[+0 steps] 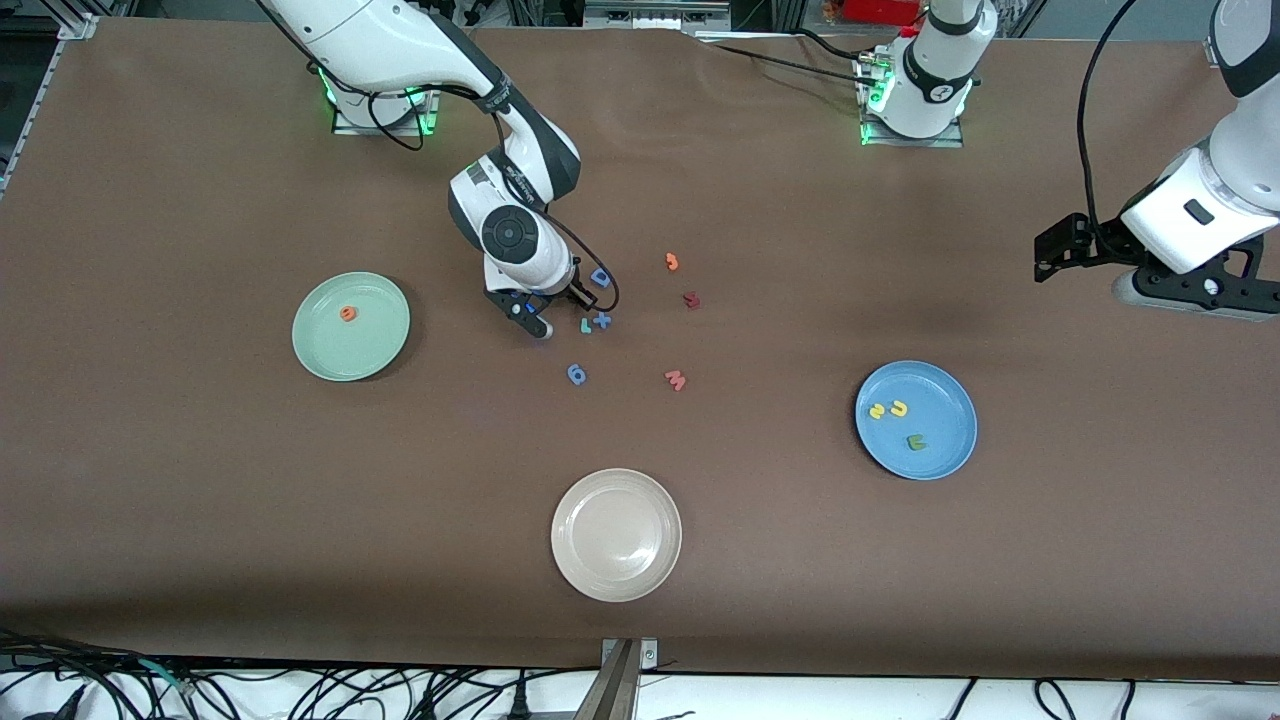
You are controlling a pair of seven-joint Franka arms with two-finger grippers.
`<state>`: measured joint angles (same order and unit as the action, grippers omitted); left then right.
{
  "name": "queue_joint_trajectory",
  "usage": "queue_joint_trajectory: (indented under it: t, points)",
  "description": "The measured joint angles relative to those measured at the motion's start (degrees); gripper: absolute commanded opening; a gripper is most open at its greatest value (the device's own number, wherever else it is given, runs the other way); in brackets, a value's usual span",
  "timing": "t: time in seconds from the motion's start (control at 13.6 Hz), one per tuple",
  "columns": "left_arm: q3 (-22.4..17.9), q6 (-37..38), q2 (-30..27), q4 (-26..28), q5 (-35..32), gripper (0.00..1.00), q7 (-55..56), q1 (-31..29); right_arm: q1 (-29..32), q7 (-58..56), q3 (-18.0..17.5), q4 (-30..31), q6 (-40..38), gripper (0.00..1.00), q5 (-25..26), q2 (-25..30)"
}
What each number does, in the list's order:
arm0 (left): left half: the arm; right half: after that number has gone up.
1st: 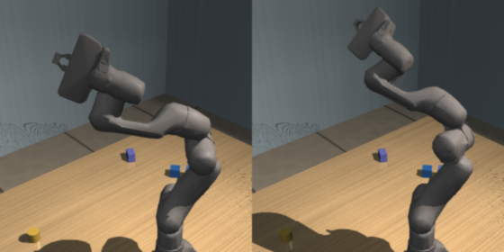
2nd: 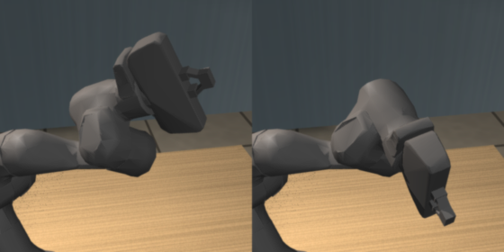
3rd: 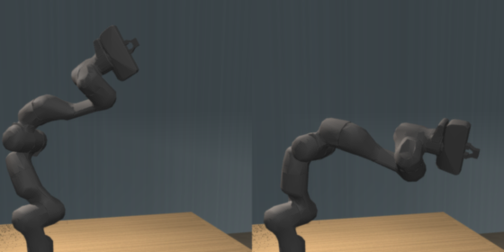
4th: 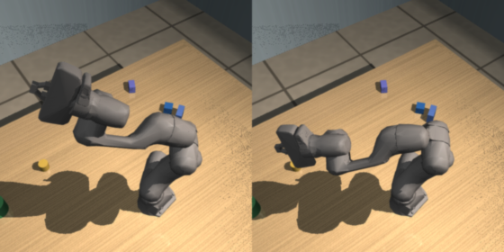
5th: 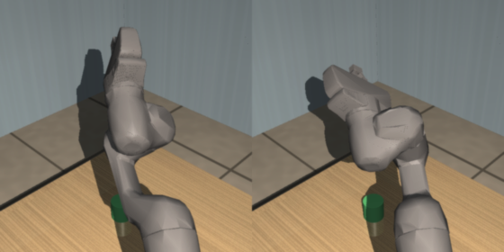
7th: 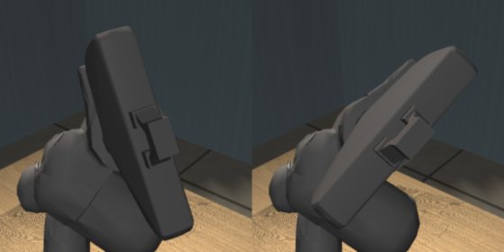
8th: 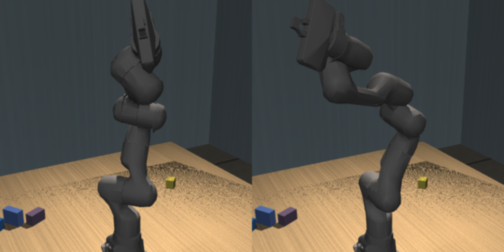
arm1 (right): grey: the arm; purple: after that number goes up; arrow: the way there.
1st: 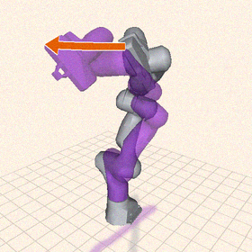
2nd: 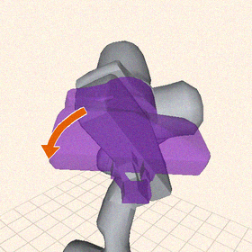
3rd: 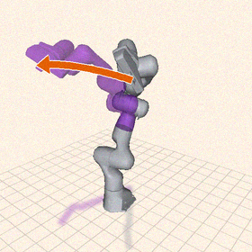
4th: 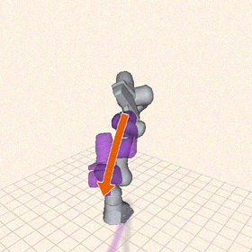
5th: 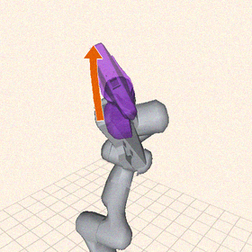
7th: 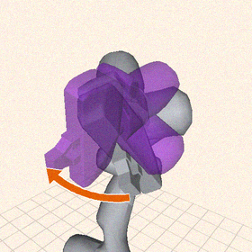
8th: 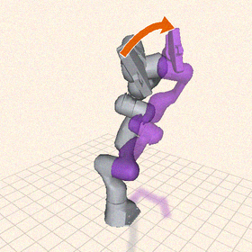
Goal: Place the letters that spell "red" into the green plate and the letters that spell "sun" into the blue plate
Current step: 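Grasp a teal letter with the right gripper, then carry the teal letter onto the green plate and open the right gripper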
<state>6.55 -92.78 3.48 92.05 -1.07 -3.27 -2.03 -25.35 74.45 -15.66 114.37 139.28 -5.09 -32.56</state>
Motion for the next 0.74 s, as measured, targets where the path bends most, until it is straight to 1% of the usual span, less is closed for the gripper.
queue_joint_trajectory:
  t: [0.29,0.37,0.52,0.66,0.74]
  points:
    - [0.0,0.0,0.0,0.0,0.0,1.0,0.0,0.0,0.16,0.0,0.1,-0.69,-0.96,0.05,0.0,-0.03]
    - [0.0,0.0,0.0,0.0,0.0,1.0,0.0,0.0,0.57,-0.06,0.24,-2.19,-4.1,0.05,0.0,0.0]
    - [0.0,0.0,0.0,0.0,0.0,1.0,0.0,0.0,2.13,-1.35,0.51,-7.83,-15.19,0.05,0.02,0.42]
    - [0.0,0.0,0.0,0.0,0.0,1.0,0.0,0.0,4.53,-5.55,1.3,-13.61,-26.23,0.05,0.07,1.29]
    - [0.0,0.0,0.0,0.0,0.0,1.0,0.0,0.0,5.61,-9.19,2.48,-15.42,-30.28,0.05,0.09,1.99]
